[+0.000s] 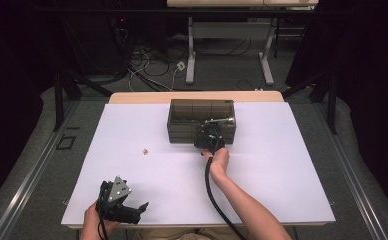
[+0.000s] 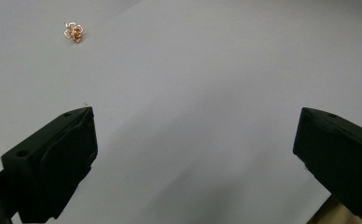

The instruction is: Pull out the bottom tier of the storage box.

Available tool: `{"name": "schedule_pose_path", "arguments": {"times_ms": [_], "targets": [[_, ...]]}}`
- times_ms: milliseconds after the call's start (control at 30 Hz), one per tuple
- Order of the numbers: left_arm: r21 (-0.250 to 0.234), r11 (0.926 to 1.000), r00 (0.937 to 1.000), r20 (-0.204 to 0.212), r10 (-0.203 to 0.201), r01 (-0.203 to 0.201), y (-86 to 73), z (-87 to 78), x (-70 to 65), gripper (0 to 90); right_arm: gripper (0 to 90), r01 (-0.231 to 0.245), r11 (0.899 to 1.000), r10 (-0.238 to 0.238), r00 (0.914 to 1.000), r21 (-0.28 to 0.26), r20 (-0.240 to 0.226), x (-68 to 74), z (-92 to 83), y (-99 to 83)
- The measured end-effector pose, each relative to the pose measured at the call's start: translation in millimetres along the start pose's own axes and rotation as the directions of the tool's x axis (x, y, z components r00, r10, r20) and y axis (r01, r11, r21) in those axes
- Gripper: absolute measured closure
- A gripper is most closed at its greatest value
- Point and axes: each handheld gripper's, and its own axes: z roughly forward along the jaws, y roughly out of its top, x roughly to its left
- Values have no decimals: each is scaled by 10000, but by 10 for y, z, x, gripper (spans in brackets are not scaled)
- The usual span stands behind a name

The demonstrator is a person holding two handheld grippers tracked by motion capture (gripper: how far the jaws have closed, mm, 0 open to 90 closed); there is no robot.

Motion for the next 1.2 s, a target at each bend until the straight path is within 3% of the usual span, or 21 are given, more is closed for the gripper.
{"name": "schedule_pose_path", "arguments": {"times_ms": [200, 400, 867, 1033, 1200], "targets": [[11, 10000, 10000, 8, 33, -33, 1, -4, 1, 0, 540, -21, 9999, 17, 9996, 156, 278, 58, 41, 11], [-19, 10000, 10000, 13, -10, 10, -3, -1, 3, 0, 572, -311, 9991, 311, 9995, 284, 13, 50, 45, 30], [-8, 10000, 10000, 7, -4, 4, -1, -2, 2, 1, 578, -152, 9982, 156, 9999, 573, -75, 27, 24, 28], [-12, 10000, 10000, 20, -3, 3, -2, 0, 4, 1, 578, -247, 9975, 270, 9991, 659, -342, 25, -1, 4], [29, 10000, 10000, 43, -2, 2, 0, -3, 3, 1, 577, -110, 9985, 130, 9993, 533, -359, 7, -6, -25]]}}
